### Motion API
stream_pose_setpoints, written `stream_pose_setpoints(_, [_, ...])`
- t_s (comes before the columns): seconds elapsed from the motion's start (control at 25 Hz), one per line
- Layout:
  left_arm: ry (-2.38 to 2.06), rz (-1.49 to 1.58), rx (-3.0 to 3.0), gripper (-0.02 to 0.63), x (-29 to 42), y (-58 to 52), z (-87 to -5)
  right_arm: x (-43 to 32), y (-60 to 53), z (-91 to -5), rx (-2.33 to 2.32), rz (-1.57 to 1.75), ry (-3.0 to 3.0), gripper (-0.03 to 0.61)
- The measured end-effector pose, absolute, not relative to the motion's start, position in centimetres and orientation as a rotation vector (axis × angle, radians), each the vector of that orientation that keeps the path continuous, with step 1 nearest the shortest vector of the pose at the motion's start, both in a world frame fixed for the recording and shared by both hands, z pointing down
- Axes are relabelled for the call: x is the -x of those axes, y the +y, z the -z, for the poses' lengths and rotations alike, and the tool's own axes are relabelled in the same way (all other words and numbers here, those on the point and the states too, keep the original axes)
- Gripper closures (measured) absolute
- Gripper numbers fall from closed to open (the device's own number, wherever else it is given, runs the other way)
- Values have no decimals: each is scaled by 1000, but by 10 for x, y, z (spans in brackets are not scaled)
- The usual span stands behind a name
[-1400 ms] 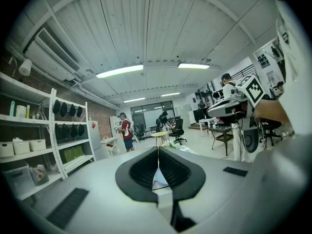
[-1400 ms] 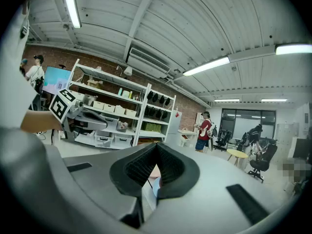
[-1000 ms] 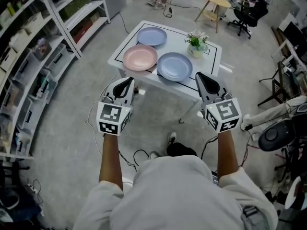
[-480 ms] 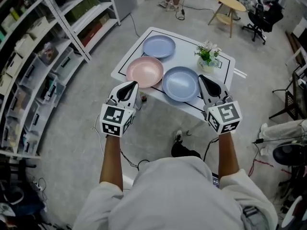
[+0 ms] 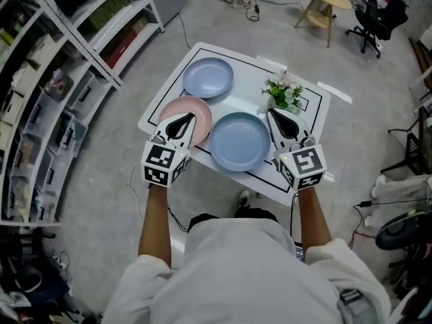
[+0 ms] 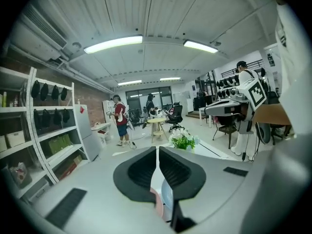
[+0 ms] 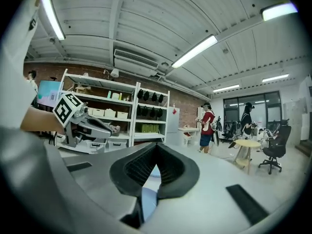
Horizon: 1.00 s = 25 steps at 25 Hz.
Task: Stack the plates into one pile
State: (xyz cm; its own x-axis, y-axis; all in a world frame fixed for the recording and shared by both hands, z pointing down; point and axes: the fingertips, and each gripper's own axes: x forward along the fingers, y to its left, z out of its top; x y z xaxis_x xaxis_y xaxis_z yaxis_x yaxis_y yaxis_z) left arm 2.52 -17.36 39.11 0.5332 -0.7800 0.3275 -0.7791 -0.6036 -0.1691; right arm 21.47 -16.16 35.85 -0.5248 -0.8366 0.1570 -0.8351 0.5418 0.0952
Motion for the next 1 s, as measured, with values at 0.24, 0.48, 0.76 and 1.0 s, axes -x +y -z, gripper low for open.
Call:
stream_pose_setpoints(0.24, [1342,820,2823,513,-58,-238,-457,-234,-187,-403,-1396,-117,-2556,566])
stream_pose_setpoints(0.48, [1219,1030,2797,500,-73,-298,-515,-248,-207,-436,-1500,-253,-2470,566])
stream_pose_setpoints(0.76, [1061,1289,2696,500,-82,-380,-595,-256,-224,-462,-1674,-362,-2411,566])
stream_pose_setpoints(1.0, [865,1504,2635,500,-94,-418,-660,-255,-228,-478,-1731,-447,-2335,566])
